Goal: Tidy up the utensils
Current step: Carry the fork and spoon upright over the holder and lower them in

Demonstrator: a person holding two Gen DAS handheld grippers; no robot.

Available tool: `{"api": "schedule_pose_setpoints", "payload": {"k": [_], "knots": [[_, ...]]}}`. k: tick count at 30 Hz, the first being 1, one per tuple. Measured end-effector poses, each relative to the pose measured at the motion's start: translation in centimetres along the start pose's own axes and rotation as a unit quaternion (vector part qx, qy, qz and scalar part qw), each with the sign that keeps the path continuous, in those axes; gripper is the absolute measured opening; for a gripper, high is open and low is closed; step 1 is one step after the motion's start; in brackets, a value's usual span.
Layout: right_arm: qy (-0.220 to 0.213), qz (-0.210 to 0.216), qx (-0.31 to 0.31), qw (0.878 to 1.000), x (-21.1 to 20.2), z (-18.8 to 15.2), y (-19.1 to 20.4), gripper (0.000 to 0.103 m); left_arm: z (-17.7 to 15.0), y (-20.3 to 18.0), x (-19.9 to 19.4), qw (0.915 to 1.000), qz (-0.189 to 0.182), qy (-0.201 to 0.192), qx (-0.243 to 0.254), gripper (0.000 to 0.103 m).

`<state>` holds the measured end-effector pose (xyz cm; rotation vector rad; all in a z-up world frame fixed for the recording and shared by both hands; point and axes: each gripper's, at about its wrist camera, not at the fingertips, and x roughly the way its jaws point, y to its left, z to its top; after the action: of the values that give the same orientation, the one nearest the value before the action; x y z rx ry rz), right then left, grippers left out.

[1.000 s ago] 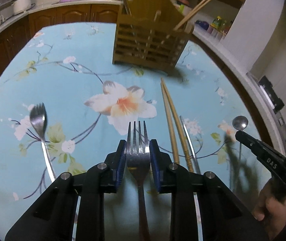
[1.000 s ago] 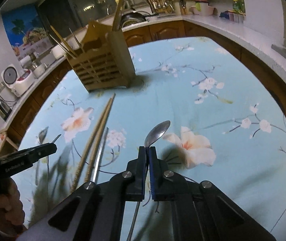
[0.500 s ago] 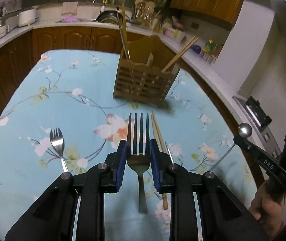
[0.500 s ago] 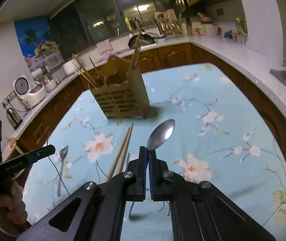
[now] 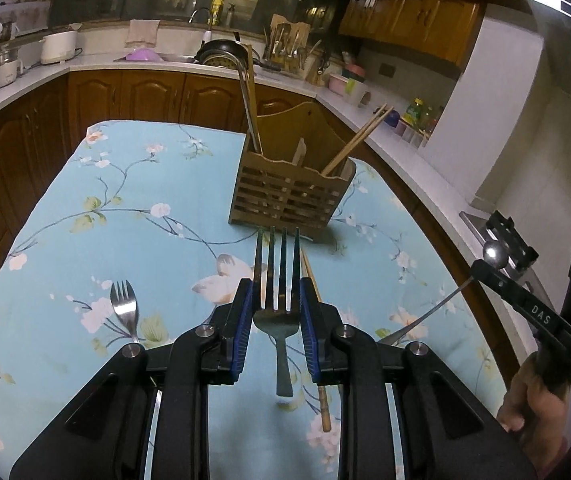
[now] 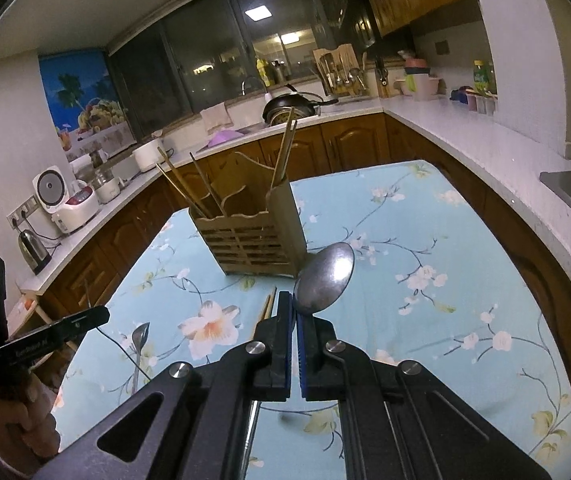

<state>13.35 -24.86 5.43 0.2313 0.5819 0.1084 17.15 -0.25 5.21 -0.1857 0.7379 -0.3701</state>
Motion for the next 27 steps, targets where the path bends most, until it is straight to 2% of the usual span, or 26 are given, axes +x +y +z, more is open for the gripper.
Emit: {"api": "schedule_pose_setpoints", "payload": {"k": [15, 27], "knots": [[-0.019, 0.007, -0.007, 1.000, 1.0, 2.3, 0.7, 0.002, 3.1, 0.7, 0.2, 0.9996, 0.008, -0.028, 0.000, 0.021], [-0.070, 0.009, -0.023, 0.997, 3.5, 8.3, 1.6, 0.002, 10.3, 0.1, 1.3, 0.9956, 0.024, -0.087, 0.025, 0.021]]}}
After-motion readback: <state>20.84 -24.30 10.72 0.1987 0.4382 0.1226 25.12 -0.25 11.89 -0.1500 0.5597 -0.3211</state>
